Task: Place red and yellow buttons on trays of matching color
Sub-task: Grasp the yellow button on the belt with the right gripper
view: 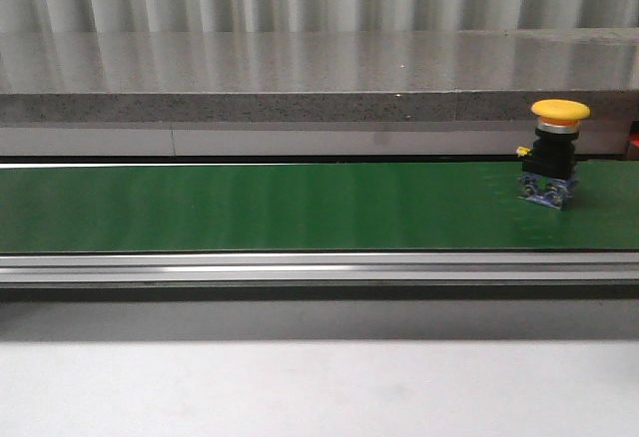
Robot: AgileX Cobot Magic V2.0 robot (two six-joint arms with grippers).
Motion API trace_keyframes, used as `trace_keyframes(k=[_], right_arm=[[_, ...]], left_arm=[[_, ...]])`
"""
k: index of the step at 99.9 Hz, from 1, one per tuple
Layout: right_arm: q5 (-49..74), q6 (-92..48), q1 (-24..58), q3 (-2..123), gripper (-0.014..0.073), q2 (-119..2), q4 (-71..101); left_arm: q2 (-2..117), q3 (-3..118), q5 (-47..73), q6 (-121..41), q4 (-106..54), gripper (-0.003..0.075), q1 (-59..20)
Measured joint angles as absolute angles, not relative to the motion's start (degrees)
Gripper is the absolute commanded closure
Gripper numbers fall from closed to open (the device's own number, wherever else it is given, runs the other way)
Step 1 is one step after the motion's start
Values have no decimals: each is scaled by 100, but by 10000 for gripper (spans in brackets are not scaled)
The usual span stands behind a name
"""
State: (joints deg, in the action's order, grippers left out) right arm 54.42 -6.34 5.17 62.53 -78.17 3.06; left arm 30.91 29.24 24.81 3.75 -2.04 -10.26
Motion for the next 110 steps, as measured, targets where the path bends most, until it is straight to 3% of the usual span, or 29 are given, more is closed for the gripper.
trace_keyframes(k=[47,59,78,110], right_arm=[[5034,-677,869,6948,47,-8879,361],[4978,-686,869,7082,146,-9152,361],[4956,-674,869,7097,426,-9367,347],[5443,-596,480,7097,451,-9114,369]], left_arm=[[3091,2924,2481,375,-204,740,-1026],[3091,2924,2481,375,-204,740,-1026],[3091,2924,2481,375,-204,740,-1026],[3091,2924,2471,375,-204,740,-1026]])
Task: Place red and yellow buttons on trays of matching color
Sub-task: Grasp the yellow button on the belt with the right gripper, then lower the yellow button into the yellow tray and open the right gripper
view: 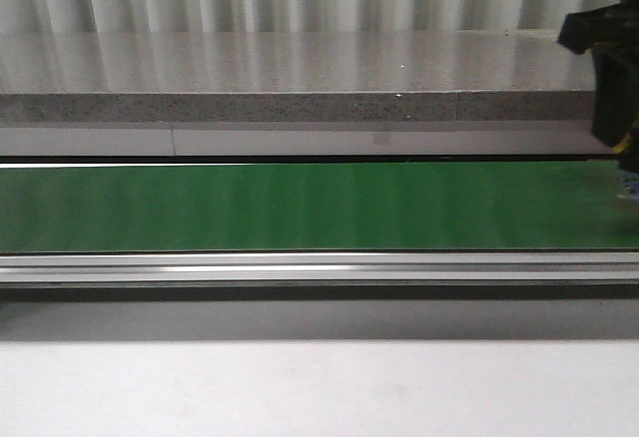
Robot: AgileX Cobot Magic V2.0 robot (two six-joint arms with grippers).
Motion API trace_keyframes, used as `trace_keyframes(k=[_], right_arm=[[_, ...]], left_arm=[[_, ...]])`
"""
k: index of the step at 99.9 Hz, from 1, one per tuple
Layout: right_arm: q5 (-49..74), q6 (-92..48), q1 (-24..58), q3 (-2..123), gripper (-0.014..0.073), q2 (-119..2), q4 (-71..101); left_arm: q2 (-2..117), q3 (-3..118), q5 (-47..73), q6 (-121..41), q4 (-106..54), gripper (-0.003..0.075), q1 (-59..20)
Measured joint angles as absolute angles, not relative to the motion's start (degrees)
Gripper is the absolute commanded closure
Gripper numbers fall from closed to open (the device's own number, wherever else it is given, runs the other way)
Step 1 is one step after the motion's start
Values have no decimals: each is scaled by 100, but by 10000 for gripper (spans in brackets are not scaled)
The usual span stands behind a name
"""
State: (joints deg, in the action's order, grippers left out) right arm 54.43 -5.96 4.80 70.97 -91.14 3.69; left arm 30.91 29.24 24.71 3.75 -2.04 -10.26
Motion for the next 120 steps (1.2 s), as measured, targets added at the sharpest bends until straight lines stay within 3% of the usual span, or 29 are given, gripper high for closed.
trace_keyframes(k=[40,67,120], right_arm=[[5865,-308,-1740,7097,451,-8256,369],[5151,267,-2962,6606,451,-8256,369],[4129,474,-3338,6064,449,-9523,587]], left_arm=[[3091,2924,2471,375,-204,740,-1026],[3091,2924,2471,375,-204,740,-1026],[3091,2924,2471,375,-204,740,-1026]])
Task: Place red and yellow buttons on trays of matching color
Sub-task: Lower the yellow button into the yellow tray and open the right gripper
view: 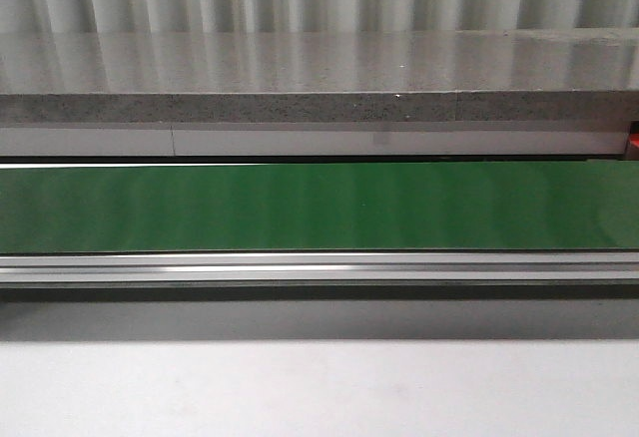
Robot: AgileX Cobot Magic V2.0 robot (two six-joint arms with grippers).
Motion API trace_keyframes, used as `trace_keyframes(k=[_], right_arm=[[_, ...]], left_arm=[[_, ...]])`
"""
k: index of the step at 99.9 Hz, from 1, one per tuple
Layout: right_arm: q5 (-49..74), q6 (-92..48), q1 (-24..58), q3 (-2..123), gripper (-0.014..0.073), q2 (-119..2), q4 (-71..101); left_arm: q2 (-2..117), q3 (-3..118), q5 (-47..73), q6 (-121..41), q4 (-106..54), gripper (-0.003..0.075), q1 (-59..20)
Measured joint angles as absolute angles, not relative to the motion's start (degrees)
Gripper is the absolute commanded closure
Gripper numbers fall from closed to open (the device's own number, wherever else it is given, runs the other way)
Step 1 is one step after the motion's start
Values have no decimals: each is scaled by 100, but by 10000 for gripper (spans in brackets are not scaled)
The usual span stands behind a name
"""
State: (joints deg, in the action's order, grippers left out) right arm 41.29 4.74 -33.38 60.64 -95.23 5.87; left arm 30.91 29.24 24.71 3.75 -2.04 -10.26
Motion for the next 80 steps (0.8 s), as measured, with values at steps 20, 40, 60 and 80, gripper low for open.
trace_keyframes(k=[20,40,60,80], right_arm=[[4104,474,-3338,6064,221,-9732,610],[4124,474,-3338,6064,-59,-9732,610],[4112,474,-3338,6064,-50,-9415,610],[4044,462,-3264,6064,-50,-8562,610]], left_arm=[[3091,2924,2471,375,-204,740,-1026],[3091,2924,2471,375,-204,740,-1026],[3091,2924,2471,375,-204,740,-1026],[3091,2924,2471,375,-204,740,-1026]])
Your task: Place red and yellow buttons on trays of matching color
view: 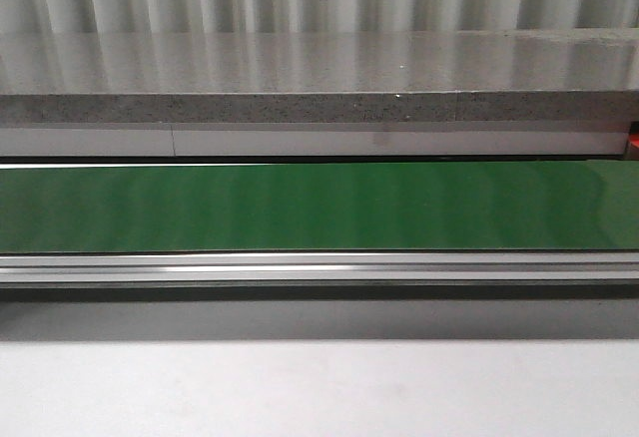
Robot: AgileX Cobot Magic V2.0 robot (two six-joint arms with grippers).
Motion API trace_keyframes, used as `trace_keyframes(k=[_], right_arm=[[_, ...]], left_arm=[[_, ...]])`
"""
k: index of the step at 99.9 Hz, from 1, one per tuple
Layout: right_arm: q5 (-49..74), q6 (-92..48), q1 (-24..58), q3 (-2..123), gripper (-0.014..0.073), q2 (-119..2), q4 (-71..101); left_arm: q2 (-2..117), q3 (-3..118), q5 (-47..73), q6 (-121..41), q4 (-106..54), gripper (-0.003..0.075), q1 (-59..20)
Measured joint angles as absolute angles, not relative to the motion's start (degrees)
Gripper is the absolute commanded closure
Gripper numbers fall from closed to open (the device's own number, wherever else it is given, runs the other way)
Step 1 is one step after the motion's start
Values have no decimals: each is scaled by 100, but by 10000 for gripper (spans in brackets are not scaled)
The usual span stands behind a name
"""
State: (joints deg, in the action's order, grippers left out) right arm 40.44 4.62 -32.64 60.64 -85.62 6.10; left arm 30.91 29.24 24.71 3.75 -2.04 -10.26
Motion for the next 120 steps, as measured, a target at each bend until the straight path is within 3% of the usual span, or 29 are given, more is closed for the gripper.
trace_keyframes(k=[13,53,89,102,120], right_arm=[[3996,292,-2851,6064,-50,-7962,610],[3651,-563,-565,5707,-50,-6766,620],[3583,-668,-233,4395,-39,-5143,620],[3583,-668,-233,4006,90,-4586,620],[3511,-668,-233,3645,468,-4069,620]], left_arm=[[3091,2924,2471,375,-204,740,-1026],[3091,2924,2471,375,-204,740,-1026],[3091,2924,2471,375,-204,740,-1026],[3091,2924,2471,375,-204,740,-1026],[3091,2924,2471,375,-204,740,-1026]])
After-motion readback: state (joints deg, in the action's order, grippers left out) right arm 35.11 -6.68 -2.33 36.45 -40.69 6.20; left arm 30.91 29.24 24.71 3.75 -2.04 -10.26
